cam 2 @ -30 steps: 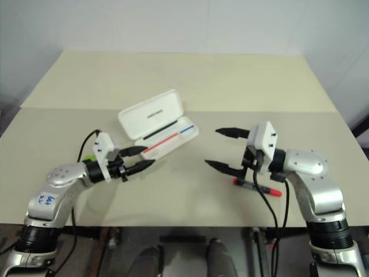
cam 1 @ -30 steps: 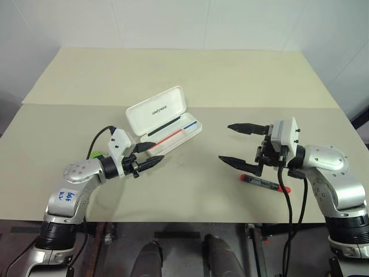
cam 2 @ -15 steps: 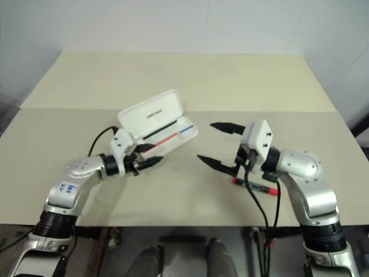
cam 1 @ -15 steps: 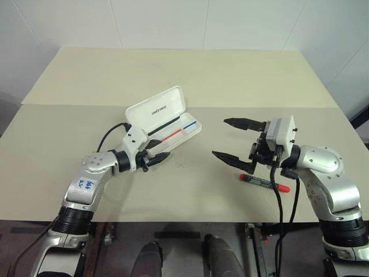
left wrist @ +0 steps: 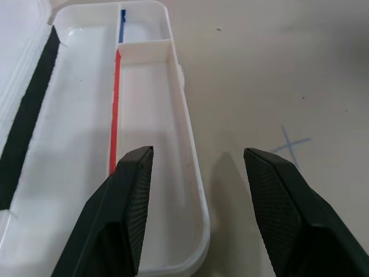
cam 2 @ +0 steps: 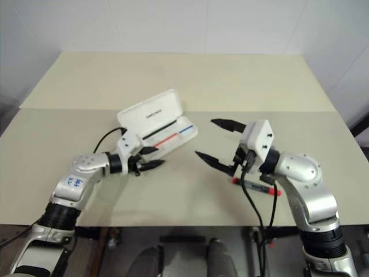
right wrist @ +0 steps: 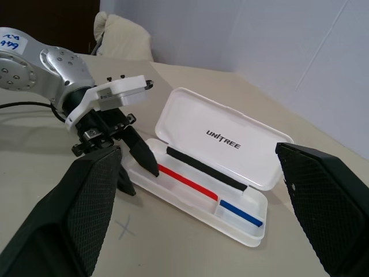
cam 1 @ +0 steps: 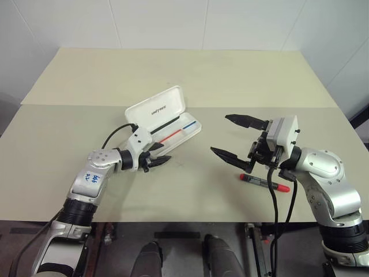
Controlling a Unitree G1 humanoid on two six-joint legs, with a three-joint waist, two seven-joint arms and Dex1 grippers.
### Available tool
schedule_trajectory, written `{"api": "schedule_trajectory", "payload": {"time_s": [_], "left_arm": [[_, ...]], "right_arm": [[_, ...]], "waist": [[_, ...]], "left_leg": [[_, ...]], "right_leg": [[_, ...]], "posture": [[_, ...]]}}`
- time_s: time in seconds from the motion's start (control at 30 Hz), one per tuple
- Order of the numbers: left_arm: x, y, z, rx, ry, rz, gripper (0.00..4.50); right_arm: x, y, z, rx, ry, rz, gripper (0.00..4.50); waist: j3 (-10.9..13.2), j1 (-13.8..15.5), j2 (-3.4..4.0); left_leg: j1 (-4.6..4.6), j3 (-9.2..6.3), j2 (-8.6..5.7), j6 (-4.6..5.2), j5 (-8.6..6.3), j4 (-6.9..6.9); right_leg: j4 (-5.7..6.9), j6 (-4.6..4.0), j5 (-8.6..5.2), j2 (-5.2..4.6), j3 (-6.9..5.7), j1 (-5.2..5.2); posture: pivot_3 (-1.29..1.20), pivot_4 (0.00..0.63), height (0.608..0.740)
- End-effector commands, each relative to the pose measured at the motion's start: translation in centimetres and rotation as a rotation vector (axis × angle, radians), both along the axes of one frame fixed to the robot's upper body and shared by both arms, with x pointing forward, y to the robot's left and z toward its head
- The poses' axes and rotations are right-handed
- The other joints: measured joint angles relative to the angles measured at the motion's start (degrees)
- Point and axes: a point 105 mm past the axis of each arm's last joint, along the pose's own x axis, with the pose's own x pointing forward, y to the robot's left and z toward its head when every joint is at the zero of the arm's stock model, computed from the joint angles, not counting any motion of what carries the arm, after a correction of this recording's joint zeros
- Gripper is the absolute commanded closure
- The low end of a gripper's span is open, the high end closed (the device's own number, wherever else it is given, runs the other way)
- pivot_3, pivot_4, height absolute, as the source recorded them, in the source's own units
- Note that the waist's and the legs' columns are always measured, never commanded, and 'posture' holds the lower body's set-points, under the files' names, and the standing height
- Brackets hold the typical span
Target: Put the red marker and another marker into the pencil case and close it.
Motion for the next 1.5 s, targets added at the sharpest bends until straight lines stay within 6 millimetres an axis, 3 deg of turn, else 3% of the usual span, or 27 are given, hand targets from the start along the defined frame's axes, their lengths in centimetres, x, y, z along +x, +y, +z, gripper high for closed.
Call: {"api": "schedule_trajectory", "payload": {"time_s": [0.03,0.23,0.33,0.47,0.57,0.77,0.93,1.07,1.3,1.5], "left_arm": [[0.1,0.6,-0.4,0.044,0.028,0.01,1.97],[0.3,1.1,-1.0,0.085,0.079,0.028,1.97],[0.2,1.1,-1.1,0.108,0.1,0.016,2.54],[0.3,0.9,-0.9,0.114,0.103,0.012,3.83],[0.2,0.8,-0.9,0.126,0.101,0.001,4.47],[0.0,0.3,-0.6,0.13,0.084,-0.036,4.49],[-1.1,-1.6,1.7,0.082,0.021,-0.181,4.49],[-2.2,-2.3,1.9,0.099,0.009,-0.284,4.49],[-5.1,-2.4,1.1,0.179,0.011,-0.429,4.49],[-7.2,-2.1,-0.8,0.238,0.043,-0.499,4.49]], "right_arm": [[-0.8,0.4,1.4,0.018,-0.076,0.009,0.0],[-0.8,0.6,1.8,0.032,-0.092,0.013,0.0],[-0.7,0.6,2.1,0.034,-0.103,0.011,0.0],[-0.5,0.5,2.4,0.039,-0.113,0.004,0.0],[-0.4,0.5,2.5,0.041,-0.117,0.0,0.0],[-0.3,0.4,2.4,0.038,-0.113,0.002,0.0],[-0.1,-0.2,1.8,0.018,-0.086,0.0,0.0],[-0.1,-0.6,1.5,0.007,-0.071,-0.003,0.0],[-0.3,-1.4,1.1,-0.001,-0.043,-0.019,0.0],[-0.9,-1.6,1.0,-0.009,-0.025,-0.023,0.0]], "waist": [[0.0,0.0,0.0],[0.0,0.0,0.0],[0.0,-0.2,0.0],[0.0,-0.2,0.0],[0.0,0.0,0.02],[0.0,0.0,0.03],[0.0,0.1,0.03],[0.0,0.3,0.03],[0.0,0.2,0.03],[0.0,0.0,0.03]], "left_leg": [[0.0,0.0,0.0,0.0,0.0,0.0],[0.0,0.0,0.0,0.0,0.0,0.02],[0.01,0.01,0.0,0.0,0.0,0.03],[0.01,0.0,0.0,0.0,0.0,0.0],[0.02,0.0,0.0,0.01,0.0,-0.03],[0.03,0.01,0.0,0.01,0.01,0.09],[0.01,0.01,0.0,0.01,0.01,0.05],[-0.03,0.0,0.0,0.03,-0.02,-0.01],[-0.07,0.0,0.0,0.04,-0.08,-0.08],[-0.02,0.01,0.0,0.04,-0.08,-0.08]], "right_leg": [[0.0,0.0,0.0,0.0,0.0,0.0],[0.0,0.0,0.0,0.0,0.0,0.0],[0.0,-0.01,0.0,0.0,0.0,0.01],[0.0,0.0,0.0,0.0,0.0,0.0],[0.0,0.01,0.0,0.0,0.0,0.0],[-0.02,-0.17,-0.07,-0.01,0.01,0.07],[-0.01,-0.13,-0.05,-0.01,0.01,0.04],[-0.03,-0.01,0.0,-0.01,0.0,0.02],[-0.1,0.02,-0.03,-0.01,0.0,-0.01],[-0.08,-0.22,-0.16,-0.02,0.01,-0.02]], "posture": [[0.0,0.15,0.74],[0.0,0.15,0.74],[0.0,0.15,0.74],[0.0,0.15,0.74],[0.0,0.15,0.74],[0.0,0.15,0.74],[0.0,0.15,0.74],[0.0,0.15,0.74],[0.0,0.15,0.74],[0.0,0.15,0.74]]}}
